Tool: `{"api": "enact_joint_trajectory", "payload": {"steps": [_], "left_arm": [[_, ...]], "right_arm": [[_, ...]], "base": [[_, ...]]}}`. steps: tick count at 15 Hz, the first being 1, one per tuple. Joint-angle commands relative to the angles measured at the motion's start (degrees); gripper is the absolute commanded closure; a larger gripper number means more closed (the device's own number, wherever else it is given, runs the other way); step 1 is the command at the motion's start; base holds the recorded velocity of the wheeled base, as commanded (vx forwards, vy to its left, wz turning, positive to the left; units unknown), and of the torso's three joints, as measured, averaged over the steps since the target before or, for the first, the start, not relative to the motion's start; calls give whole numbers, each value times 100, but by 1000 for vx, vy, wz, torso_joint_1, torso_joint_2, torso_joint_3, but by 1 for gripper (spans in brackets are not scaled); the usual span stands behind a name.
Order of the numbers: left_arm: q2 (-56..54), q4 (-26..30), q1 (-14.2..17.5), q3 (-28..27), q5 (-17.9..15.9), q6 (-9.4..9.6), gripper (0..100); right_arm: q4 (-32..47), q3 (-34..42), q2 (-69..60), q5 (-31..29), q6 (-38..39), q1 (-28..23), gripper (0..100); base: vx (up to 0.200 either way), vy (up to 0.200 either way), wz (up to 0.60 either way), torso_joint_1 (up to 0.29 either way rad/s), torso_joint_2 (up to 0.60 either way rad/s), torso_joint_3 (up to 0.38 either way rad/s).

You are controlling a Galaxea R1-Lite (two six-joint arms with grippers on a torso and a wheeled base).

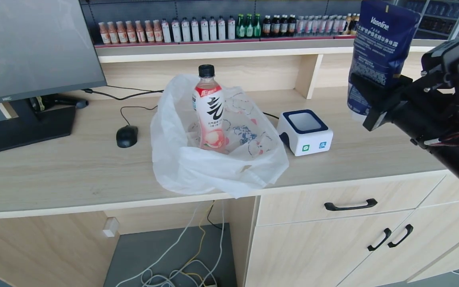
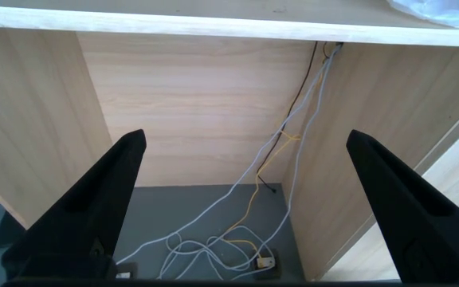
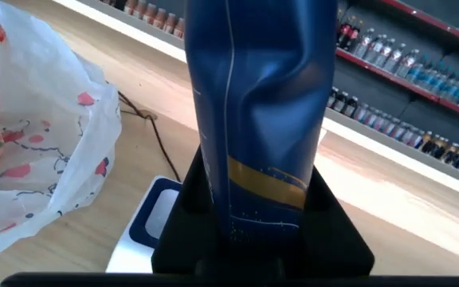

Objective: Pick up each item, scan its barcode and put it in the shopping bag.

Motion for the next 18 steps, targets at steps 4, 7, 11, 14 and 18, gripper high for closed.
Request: {"api": "enact_joint_trajectory", "payload": {"steps": [4,7,11,14,18], "left_arm": [[-2,0,5,0,0,-2,0],[-2,0,5,0,0,-2,0],[-2,0,5,0,0,-2,0],[-2,0,5,0,0,-2,0],[-2,0,5,0,0,-2,0]], "right_arm": [[-22,-168,410,1467,-1247,-351,100],[-30,-379,735,2012,-1818,-588,100],[-4,-1285,1342,2566,-2380,-632,100],[-57,-1961,1975,3093,-2627,-553,100],[-549,-1909,2212,3242,-2644,-571,100]], "base": [[0,0,0,0,0,0],[0,0,0,0,0,0],[0,0,0,0,0,0],[0,0,0,0,0,0],[0,0,0,0,0,0]]}}
